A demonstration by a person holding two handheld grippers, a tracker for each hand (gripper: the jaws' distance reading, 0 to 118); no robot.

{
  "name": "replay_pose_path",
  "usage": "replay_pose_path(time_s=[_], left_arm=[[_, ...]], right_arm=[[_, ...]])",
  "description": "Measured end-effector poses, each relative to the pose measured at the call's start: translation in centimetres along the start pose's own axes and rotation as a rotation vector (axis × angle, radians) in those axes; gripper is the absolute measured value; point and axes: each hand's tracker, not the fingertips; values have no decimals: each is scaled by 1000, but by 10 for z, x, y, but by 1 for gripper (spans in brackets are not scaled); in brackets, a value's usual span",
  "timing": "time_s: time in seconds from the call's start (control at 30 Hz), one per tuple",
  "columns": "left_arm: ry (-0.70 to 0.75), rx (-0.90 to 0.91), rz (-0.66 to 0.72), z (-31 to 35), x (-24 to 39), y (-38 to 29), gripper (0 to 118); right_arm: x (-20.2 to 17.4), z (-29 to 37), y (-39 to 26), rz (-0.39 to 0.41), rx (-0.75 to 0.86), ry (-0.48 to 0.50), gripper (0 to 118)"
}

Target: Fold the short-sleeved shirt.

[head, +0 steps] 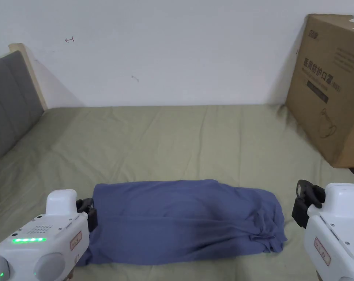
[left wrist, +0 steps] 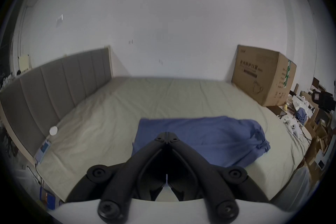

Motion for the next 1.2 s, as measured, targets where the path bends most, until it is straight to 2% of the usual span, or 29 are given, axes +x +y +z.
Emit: replay_pose_path(time_s=[0.07, 0.13, 0.17, 0.2, 0.23, 0.27, 0.3, 0.4, 0.5, 0.67, 0.73, 0.77, 0.8, 0.87, 0.9, 0.93, 0.97, 1.03, 1.07, 1.1, 1.13, 1.17, 1.2], left_arm=[[2, -82, 44, -20, -12, -4, 0], [25, -194, 107, -41, -25, -8, 9], [27, -220, 138, -49, -32, -11, 21], [19, -252, 167, -59, -40, -15, 50], [39, -292, 180, -69, -46, -20, 71], [56, -335, 183, -77, -50, -24, 86], [75, -365, 184, -83, -53, -30, 96], [85, -392, 162, -98, -62, -46, 101], [116, -406, 141, -110, -70, -61, 101], [140, -481, 108, -133, -79, -80, 101], [145, -506, 95, -139, -78, -87, 95], [137, -523, 85, -140, -77, -90, 82], [119, -535, 82, -142, -76, -92, 61], [94, -540, 79, -140, -68, -95, 47], [91, -520, 63, -137, -66, -93, 22], [32, -505, 69, -136, -65, -90, 9], [-12, -509, 108, -137, -67, -90, 9], [16, -500, 96, -134, -63, -87, 8], [-21, -468, 95, -131, -63, -84, 8], [-25, -460, 105, -127, -63, -81, 8], [-15, -460, 112, -124, -63, -76, 8], [-23, -442, 117, -120, -63, -73, 8], [-30, -426, 117, -117, -62, -69, 8]], right_arm=[[0, -7, -2, 0, -16, 5, 0], [1, -15, -7, -4, -35, 8, 0], [2, -18, -9, -3, -50, 7, 0], [3, -23, -12, -4, -66, 6, 0], [3, -27, -14, -4, -78, 6, 0], [3, -30, -17, -4, -88, 5, 0], [3, -34, -20, -4, -102, 3, 0], [3, -43, -27, -17, -130, 0, 0], [4, -53, -34, -38, -160, 2, 0], [1, -64, -41, -22, -195, -2, 0], [1, -67, -42, -21, -206, -2, 0], [1, -68, -43, -24, -211, -3, 0], [2, -69, -44, -30, -216, -3, 0], [3, -70, -45, -46, -225, -1, 0], [4, -70, -45, -50, -229, -2, 0], [5, -71, -46, -54, -232, -6, 0], [7, -73, -48, -60, -239, -9, 0], [13, -80, -54, -72, -279, -23, 0], [17, -86, -59, -77, -318, -33, 0], [21, -92, -65, -84, -355, -45, 6], [26, -101, -74, -94, -409, -57, 21], [30, -109, -82, -104, -458, -64, 45], [35, -120, -93, -114, -512, -69, 83]])
